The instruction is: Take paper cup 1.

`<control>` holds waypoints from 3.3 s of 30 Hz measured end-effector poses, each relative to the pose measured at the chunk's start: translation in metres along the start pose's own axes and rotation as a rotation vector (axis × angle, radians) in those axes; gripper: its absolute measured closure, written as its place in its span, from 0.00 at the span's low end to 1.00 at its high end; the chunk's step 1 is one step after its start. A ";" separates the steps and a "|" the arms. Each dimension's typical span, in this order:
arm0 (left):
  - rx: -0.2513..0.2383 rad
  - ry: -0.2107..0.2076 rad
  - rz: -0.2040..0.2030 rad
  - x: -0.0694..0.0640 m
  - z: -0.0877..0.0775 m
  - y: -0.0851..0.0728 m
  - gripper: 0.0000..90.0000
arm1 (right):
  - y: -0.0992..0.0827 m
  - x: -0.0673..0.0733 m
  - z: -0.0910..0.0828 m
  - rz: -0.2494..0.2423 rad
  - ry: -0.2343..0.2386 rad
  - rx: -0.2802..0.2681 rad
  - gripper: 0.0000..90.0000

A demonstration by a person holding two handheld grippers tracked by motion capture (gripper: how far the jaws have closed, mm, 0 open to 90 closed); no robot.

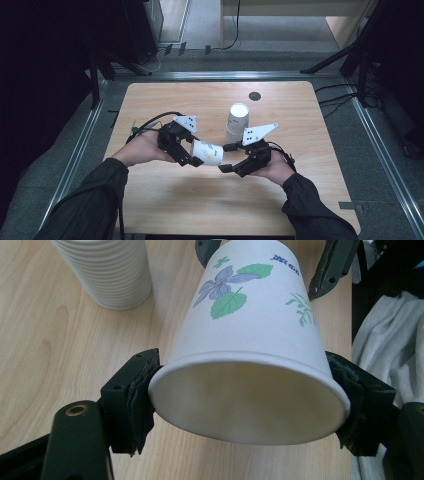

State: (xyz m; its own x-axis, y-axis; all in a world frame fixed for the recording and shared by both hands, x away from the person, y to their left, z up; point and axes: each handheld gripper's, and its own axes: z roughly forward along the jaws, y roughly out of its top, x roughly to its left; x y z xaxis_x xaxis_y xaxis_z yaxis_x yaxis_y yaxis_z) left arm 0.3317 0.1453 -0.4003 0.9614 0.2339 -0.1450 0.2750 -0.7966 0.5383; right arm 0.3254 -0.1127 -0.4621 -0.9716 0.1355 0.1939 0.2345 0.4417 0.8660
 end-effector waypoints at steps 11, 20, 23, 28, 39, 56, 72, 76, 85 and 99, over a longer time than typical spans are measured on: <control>0.119 0.025 0.011 0.001 0.003 0.012 0.26 | 0.003 0.000 0.013 -0.020 -0.013 0.017 0.29; 0.216 0.017 0.034 0.000 0.008 0.023 0.26 | 0.008 0.000 0.021 -0.038 -0.013 0.018 0.29; 0.229 0.017 0.036 0.000 0.009 0.024 0.26 | 0.010 0.000 0.024 -0.041 -0.008 0.018 0.29; 0.261 0.010 0.043 0.001 0.012 0.027 0.26 | 0.011 0.002 0.029 -0.052 0.004 0.032 0.31; 0.264 -0.006 0.040 0.002 0.012 0.030 0.26 | 0.011 0.003 0.034 -0.060 0.004 0.053 0.34; 0.254 -0.016 0.045 0.001 0.012 0.029 0.24 | 0.012 0.005 0.035 -0.077 0.006 0.059 0.38; 0.043 0.001 -0.035 0.005 0.003 0.006 0.14 | 0.010 0.000 0.017 -0.066 -0.022 0.035 0.38; 0.005 0.000 -0.048 0.005 0.003 0.000 0.14 | 0.009 -0.001 0.014 -0.063 -0.027 0.031 0.38; -0.142 -0.001 -0.118 0.005 0.007 -0.022 0.14 | 0.008 -0.001 0.004 -0.049 -0.030 0.006 0.38; -0.322 -0.025 -0.202 0.000 0.027 -0.044 0.15 | 0.005 -0.002 -0.003 -0.034 -0.031 -0.025 0.38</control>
State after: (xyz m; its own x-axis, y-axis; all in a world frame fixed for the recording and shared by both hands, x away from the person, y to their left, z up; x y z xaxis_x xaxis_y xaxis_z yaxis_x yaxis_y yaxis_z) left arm 0.3200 0.1650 -0.4466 0.8893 0.3513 -0.2930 0.4453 -0.5187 0.7298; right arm 0.3287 -0.1130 -0.4566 -0.9774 0.1485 0.1507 0.2006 0.4246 0.8829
